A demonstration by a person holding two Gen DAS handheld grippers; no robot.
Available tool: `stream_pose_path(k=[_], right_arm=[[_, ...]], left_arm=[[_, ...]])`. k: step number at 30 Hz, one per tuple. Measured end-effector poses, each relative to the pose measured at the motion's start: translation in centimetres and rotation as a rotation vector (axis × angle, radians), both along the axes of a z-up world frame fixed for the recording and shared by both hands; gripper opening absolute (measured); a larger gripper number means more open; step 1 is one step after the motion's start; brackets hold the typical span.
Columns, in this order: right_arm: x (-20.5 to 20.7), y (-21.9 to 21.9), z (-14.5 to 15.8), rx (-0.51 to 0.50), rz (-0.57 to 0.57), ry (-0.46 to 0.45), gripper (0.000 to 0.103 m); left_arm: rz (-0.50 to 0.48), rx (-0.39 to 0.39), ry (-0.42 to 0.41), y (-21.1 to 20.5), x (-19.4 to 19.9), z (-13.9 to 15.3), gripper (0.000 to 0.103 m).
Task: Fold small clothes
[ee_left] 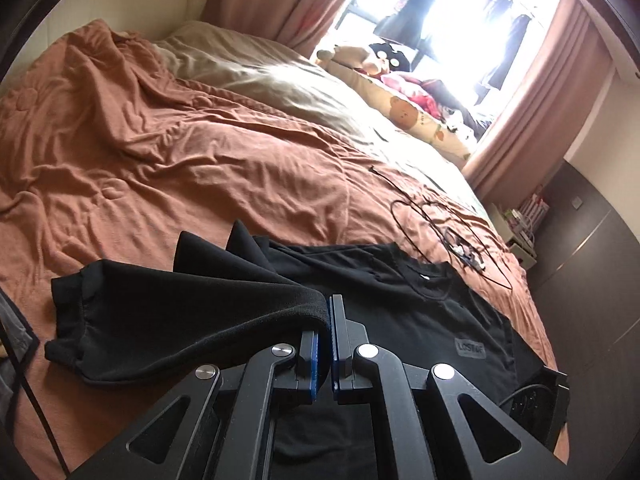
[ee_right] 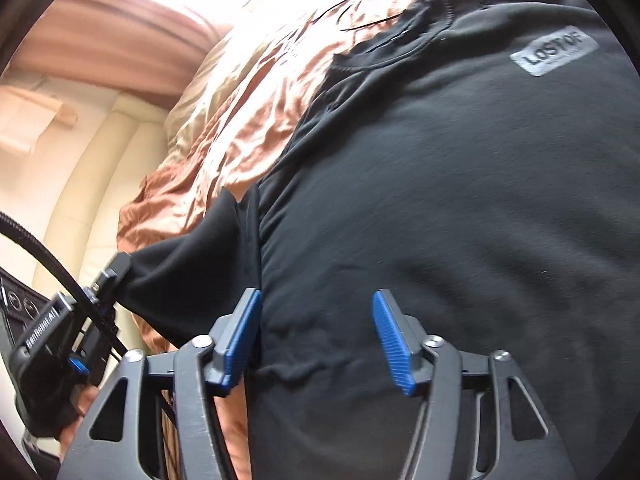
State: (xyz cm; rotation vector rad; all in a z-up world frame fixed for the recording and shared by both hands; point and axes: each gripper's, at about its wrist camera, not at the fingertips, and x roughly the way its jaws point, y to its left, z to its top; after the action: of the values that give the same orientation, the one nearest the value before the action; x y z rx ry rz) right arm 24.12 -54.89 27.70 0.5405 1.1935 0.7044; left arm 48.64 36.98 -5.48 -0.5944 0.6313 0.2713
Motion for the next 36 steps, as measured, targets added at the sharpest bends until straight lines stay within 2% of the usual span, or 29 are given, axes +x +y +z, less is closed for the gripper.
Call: stream_pose_path(k=[6,8,10,12,15,16,19,20,21,22,23,24,25,27,28,33,36], right_arm=[[-1.1,-1.4,2.5,0.019,-0.04,0.013,0.057],[-1.1,-1.6,1.8,0.016,-0.052,0.015,0.057],[-1.7,-2.4,1.4,0.017,-0.06,0.021,0.057],[-1.7,-2.7,2.8,0.023,-0.063,0.024,0.057],[-2.3,-3.0,4.2,0.019,-0.054,0.011,0.057],[-2.6,-2.8,3.5,0.02,-0.048,0.007,0.057],[-3.1,-2.5,4.5,0.019,-0.033,-0.003,0.057],[-2.6,-1.9,3.5,0.017,-0.025,-0.003,0.057],[-2.8,-1.7,3.9,0.015,-0.019,-0.007,0.057],[-2.9,-2.1,2.4,0.014,-0.013,-0.007,0.057],[-0.4,-1.6,-0.7,0.017,-0.008,-0.006,0.057],[-0.4,-3.7,-2.7,0.02,-0.003,-0.008,0.057],[-0.3,-4.1,-2.4,0.019,0.0,-0.01,0.057],[-0.8,-5.0,-5.4,0.021,0.003,-0.015,0.057],[-0.8,-5.4,-5.8,0.02,0.003,-0.016,0.057],[0.1,-1.1,-11.0,0.005,0.004,-0.016,0.057],[-0.2,1.0,-12.4,-0.006,0.021,-0.019,0.057]], left_arm=[[-0.091,-0.067,0.035,-3.2,2.2,-2.0,0.005],[-0.121,-0.104,0.068,-4.0,2.6,-3.1,0.016],[-0.163,-0.161,0.075,-4.7,2.4,-4.2,0.05],[-0.179,-0.187,0.071,-5.3,1.6,-4.7,0.059],[-0.182,-0.215,0.085,-5.6,0.5,-4.9,0.059],[-0.183,-0.221,0.085,-5.5,0.0,-4.9,0.059],[-0.163,-0.194,0.093,-5.1,-1.8,-4.4,0.06],[-0.156,-0.193,0.089,-4.7,-2.5,-4.2,0.06],[-0.146,-0.191,0.087,-4.2,-3.1,-4.1,0.06],[-0.129,-0.18,0.089,-3.6,-3.6,-4.1,0.06],[-0.106,-0.161,0.095,-2.9,-4.2,-4.0,0.06],[-0.082,-0.139,0.106,-2.2,-4.7,-4.0,0.06],[-0.058,-0.117,0.117,-1.4,-5.1,-4.1,0.06],[0.0,-0.078,0.149,0.4,-6.1,-4.6,0.06],[0.031,-0.065,0.165,1.3,-6.6,-4.9,0.06],[0.16,-0.084,0.237,5.9,-8.5,-7.6,0.06],[0.217,-0.104,0.266,7.9,-9.4,-9.2,0.06]])
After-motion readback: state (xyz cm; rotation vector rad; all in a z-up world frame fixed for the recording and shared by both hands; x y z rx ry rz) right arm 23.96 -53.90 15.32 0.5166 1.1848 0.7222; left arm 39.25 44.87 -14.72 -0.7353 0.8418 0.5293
